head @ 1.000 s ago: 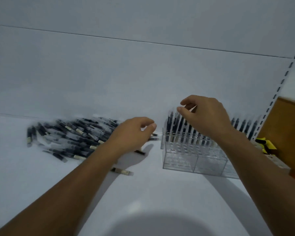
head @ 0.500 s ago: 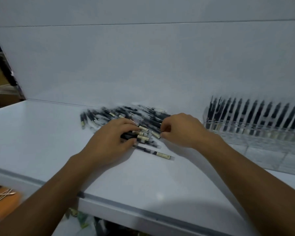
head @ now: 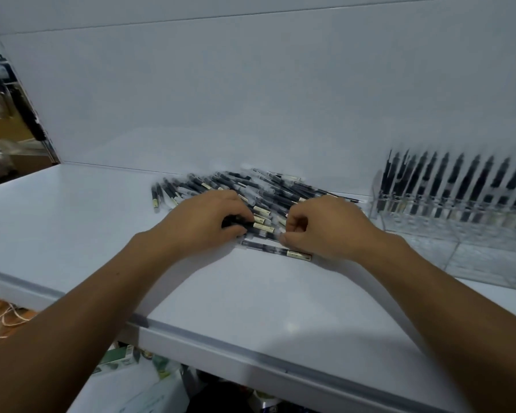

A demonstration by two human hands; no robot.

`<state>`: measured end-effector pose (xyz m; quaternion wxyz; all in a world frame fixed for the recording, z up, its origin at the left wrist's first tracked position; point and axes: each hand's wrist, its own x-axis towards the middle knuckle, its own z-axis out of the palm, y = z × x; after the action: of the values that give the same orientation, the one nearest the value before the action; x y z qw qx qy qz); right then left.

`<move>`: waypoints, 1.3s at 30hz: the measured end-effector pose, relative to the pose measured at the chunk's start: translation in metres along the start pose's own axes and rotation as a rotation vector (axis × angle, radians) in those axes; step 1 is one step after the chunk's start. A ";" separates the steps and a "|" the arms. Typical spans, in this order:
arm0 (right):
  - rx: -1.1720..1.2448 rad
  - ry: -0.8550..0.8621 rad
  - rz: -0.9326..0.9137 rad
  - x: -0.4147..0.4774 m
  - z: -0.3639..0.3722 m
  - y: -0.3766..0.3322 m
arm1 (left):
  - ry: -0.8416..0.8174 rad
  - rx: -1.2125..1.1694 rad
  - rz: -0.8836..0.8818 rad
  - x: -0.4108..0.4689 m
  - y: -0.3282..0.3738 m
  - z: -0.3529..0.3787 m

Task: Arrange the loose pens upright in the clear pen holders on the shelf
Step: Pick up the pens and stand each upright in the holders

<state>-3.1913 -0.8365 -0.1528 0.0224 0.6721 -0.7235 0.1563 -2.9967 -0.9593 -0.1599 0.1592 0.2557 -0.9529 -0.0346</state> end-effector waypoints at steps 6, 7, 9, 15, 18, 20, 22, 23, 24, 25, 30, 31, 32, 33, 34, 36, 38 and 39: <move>0.025 -0.057 -0.147 -0.007 -0.003 -0.013 | -0.108 0.063 0.057 0.007 -0.003 -0.006; -0.001 -0.070 -0.164 -0.007 0.000 -0.016 | -0.131 0.081 0.071 0.009 -0.004 -0.007; -0.013 -0.072 -0.179 -0.007 0.004 -0.018 | -0.166 0.108 0.089 0.013 -0.004 -0.008; -0.026 -0.104 -0.189 -0.008 0.002 -0.012 | -0.186 0.127 0.113 0.016 -0.004 -0.010; -0.049 -0.135 -0.185 -0.008 -0.003 -0.010 | -0.161 0.112 0.118 0.015 -0.004 -0.010; -0.067 -0.169 -0.176 -0.009 -0.007 -0.012 | -0.132 0.083 0.106 0.014 -0.002 -0.010; -0.097 -0.198 -0.183 -0.010 -0.009 -0.014 | -0.095 0.083 0.116 0.013 0.000 -0.009; -0.109 -0.212 -0.189 -0.010 -0.011 -0.014 | -0.074 0.093 0.129 0.012 0.002 -0.010; -0.117 -0.226 -0.191 -0.011 -0.012 -0.014 | -0.054 0.106 0.142 0.012 0.003 -0.010; -0.122 -0.244 -0.189 -0.012 -0.014 -0.014 | -0.037 0.121 0.155 0.011 0.004 -0.010; -0.145 -0.292 -0.183 -0.015 -0.031 -0.008 | 0.057 0.078 0.194 0.014 0.011 -0.008; -0.146 -0.286 -0.182 -0.017 -0.036 -0.006 | 0.083 0.011 0.170 0.016 0.012 -0.009; -0.139 -0.279 -0.178 -0.019 -0.042 -0.003 | 0.107 -0.091 0.129 0.019 0.015 -0.011; -0.117 -0.271 -0.172 -0.021 -0.049 0.000 | 0.133 -0.227 0.076 0.021 0.019 -0.013; -0.077 -0.257 -0.166 -0.024 -0.056 0.004 | 0.157 -0.379 0.027 0.024 0.024 -0.015; 0.048 -0.201 -0.145 -0.030 -0.070 0.015 | 0.192 -0.618 -0.033 0.030 0.036 -0.019; 0.223 -0.113 -0.100 -0.037 -0.081 0.028 | 0.218 -0.720 -0.038 0.038 0.048 -0.019; 0.310 -0.051 -0.076 -0.040 -0.084 0.035 | 0.234 -0.770 -0.041 0.042 0.054 -0.017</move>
<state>-3.2368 -0.7749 -0.0891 -0.0941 0.6981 -0.6650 0.2482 -3.0512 -0.9331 -0.1234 0.3499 0.1984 -0.8404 -0.3631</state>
